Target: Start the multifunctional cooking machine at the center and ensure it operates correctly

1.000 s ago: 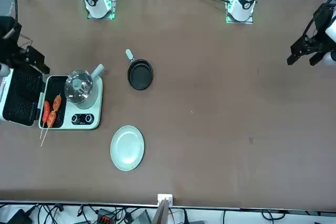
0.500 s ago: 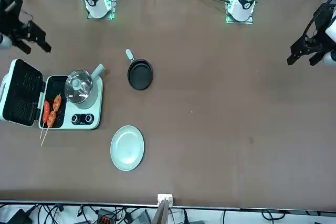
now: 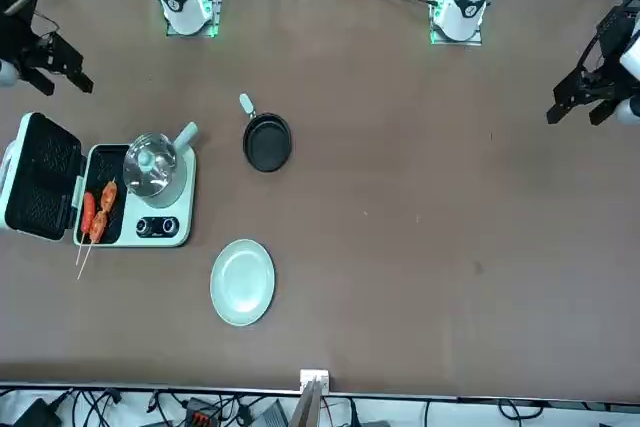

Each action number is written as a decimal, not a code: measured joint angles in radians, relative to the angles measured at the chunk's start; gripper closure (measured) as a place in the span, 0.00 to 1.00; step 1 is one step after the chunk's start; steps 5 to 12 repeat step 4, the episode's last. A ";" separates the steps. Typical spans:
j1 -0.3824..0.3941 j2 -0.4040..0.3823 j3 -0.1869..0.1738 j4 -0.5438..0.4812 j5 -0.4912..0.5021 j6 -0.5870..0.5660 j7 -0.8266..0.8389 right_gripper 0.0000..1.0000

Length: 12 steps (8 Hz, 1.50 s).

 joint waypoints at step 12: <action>0.000 0.016 0.004 0.028 -0.002 -0.005 -0.001 0.00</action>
